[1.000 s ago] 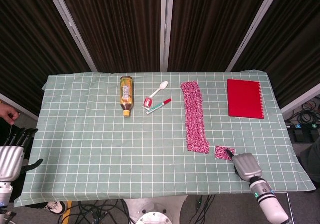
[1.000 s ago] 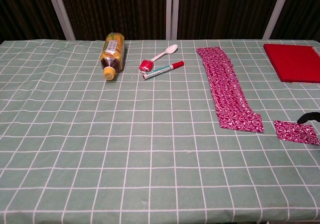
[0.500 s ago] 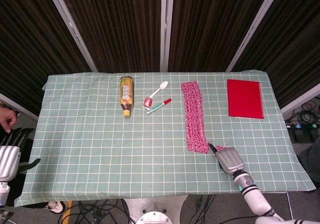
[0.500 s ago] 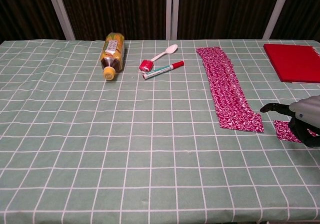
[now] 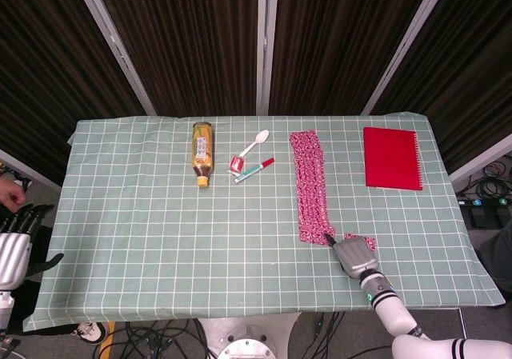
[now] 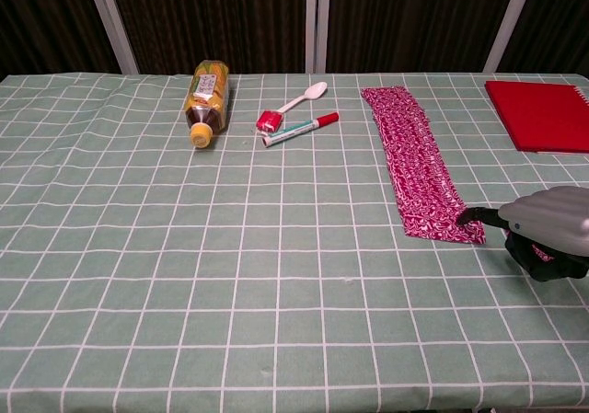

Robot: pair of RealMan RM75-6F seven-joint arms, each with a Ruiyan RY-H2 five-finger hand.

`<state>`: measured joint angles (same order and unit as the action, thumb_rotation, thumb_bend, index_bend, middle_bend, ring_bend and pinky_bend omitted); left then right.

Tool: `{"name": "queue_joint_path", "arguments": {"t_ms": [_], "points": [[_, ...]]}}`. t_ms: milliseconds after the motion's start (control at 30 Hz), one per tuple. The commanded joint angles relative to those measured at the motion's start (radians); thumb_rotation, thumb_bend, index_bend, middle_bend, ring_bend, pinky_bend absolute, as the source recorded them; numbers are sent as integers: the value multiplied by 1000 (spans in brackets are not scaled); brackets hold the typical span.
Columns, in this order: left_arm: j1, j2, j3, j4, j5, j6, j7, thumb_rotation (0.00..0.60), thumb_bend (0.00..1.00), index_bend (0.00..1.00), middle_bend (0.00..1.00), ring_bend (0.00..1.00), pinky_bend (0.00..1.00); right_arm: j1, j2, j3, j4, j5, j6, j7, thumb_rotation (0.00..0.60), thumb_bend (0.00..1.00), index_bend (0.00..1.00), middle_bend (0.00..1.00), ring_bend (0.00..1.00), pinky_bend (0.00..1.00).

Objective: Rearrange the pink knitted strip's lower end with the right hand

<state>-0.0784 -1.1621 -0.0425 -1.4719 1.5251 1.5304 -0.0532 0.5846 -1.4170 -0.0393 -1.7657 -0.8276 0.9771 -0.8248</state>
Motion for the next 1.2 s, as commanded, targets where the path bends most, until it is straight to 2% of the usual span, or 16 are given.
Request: {"name": "queue_joint_path", "arguments": {"t_ms": [33,1200], "points": [[0,0,0,0,-1,0,-1,600,95,147,156,102,195,10,-7,-6,4,12,-6,-3,600,1000,73,913,832,708],[16,7,-6,30,-9,20,-48,600,95,147,157,102,195,128,-134,-46,-22,68,26,-70,600,1000,73,913,832,709]]}}
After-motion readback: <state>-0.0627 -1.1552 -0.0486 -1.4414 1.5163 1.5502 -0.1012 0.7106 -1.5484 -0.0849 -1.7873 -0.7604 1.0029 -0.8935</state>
